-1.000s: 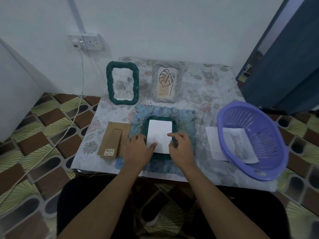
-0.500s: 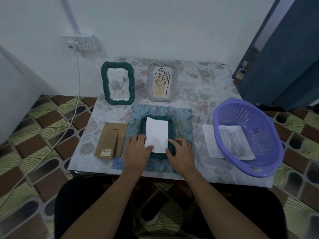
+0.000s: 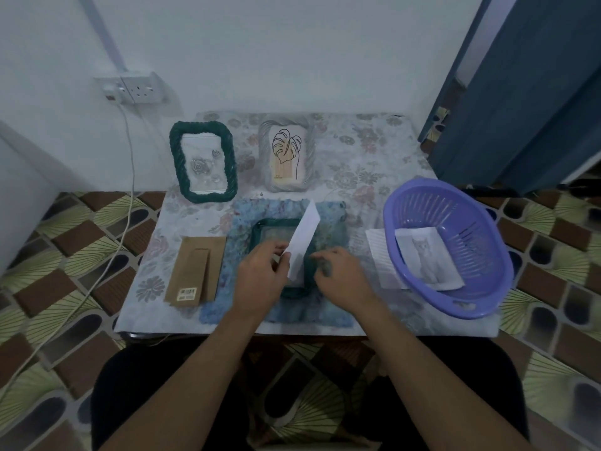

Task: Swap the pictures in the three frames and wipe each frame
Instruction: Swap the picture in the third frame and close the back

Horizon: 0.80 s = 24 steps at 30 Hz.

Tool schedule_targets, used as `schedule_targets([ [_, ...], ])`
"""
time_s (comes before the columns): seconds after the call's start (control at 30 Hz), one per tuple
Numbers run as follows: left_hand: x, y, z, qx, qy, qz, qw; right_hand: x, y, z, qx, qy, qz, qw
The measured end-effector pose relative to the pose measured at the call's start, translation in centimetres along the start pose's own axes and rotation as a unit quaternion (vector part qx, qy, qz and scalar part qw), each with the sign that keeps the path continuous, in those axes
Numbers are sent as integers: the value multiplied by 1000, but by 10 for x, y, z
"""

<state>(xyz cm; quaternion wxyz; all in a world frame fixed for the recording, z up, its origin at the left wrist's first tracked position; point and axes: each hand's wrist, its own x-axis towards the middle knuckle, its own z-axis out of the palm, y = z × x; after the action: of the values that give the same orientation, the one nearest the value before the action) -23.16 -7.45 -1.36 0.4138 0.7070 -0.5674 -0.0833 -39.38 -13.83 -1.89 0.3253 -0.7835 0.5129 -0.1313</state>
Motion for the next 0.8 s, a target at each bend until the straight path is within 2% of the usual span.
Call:
schedule_targets([
  [0.13, 7, 25, 3, -30, -3, 14, 999, -11, 2, -37, -99, 102, -37, 989],
  [0.23, 10, 44, 12, -77, -6, -9, 997, -17, 11, -59, -142, 154, 5, 978],
  [0.33, 11, 60, 24, -148, -14, -80, 986, -20, 25, -75, -113, 131, 83, 981],
  [0.47, 11, 80, 42, -240, -36, -187, 952, -27, 40, -89, -9, 110, 131, 985],
  [0.7, 7, 88, 94, -315, -52, -367, 874, -37, 46, -99, 0, 132, 136, 982],
  [0.8, 3, 88, 116, -326, -68, -398, 855, -36, 48, -102, 18, 151, 132, 979],
])
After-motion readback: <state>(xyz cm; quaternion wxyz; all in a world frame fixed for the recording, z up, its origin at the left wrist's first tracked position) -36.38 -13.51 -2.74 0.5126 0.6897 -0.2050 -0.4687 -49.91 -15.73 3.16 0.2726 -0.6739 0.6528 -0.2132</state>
